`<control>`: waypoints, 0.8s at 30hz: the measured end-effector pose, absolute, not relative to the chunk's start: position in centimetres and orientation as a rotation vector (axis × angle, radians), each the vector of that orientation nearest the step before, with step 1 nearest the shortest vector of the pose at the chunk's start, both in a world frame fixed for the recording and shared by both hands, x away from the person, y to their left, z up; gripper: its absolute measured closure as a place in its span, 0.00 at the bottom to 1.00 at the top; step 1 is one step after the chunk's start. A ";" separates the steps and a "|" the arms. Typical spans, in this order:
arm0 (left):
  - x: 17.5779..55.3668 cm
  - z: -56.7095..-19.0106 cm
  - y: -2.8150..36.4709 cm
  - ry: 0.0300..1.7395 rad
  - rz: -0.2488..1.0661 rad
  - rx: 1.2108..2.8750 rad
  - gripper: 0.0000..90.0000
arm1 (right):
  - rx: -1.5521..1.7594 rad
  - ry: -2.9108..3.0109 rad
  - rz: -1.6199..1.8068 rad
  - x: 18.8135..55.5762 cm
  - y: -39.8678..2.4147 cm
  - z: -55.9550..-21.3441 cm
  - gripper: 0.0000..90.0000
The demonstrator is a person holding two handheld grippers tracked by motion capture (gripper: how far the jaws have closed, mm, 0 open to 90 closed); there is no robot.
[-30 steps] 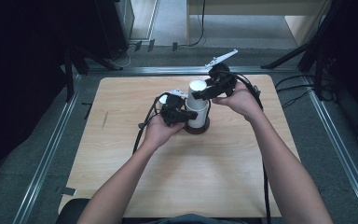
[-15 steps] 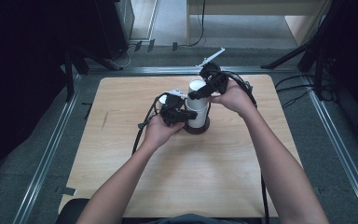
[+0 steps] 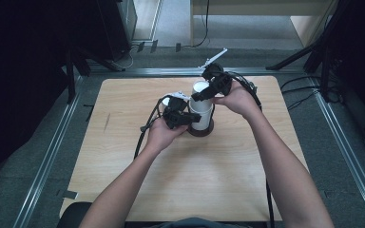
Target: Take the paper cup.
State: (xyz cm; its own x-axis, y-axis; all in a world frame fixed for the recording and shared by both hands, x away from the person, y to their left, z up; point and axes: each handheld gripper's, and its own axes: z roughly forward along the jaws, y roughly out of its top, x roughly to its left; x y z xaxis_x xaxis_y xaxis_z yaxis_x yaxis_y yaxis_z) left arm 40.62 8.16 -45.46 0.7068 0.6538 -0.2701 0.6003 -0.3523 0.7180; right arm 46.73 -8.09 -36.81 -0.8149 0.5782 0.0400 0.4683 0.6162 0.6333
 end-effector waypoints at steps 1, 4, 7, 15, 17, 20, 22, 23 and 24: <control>40.6 -45.5 8.2 0.954 0.081 2.057 0.93 | 0.866 2.671 0.975 46.7 -8.1 -36.7 0.35; 40.6 -45.5 8.2 0.952 0.078 2.052 0.93 | 0.870 2.669 0.979 46.7 -8.1 -36.5 0.35; 40.6 -45.6 8.3 0.953 0.075 2.048 0.93 | 0.866 2.664 0.992 46.6 -8.2 -35.9 0.35; 40.6 -45.6 8.3 0.954 0.069 2.038 0.92 | 0.869 2.651 1.008 46.3 -8.3 -34.2 0.36; 40.6 -45.6 8.3 0.951 0.072 2.041 0.91 | 0.871 2.650 1.018 46.3 -8.5 -33.7 0.36; 40.6 -45.6 8.3 0.950 0.065 2.038 0.89 | 0.870 2.651 1.025 46.2 -8.8 -32.9 0.36; 40.6 -45.6 8.3 0.950 0.065 2.039 0.88 | 0.857 2.648 1.035 46.1 -9.0 -32.2 0.36; 40.5 -45.6 8.3 0.948 0.069 2.039 0.88 | 0.865 2.654 1.038 46.1 -9.2 -31.8 0.36; 40.5 -45.6 8.3 0.946 0.071 2.042 0.88 | 0.862 2.656 1.038 46.1 -9.2 -31.5 0.36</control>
State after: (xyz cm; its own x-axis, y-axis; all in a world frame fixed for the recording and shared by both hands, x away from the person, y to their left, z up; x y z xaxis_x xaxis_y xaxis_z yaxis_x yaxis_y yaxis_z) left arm 40.53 8.27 -45.62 0.7109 0.6454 -0.2794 0.5961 -0.3421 0.7264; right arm 46.05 -9.24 -31.50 -0.8203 0.5692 0.0559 0.4563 0.5924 0.6639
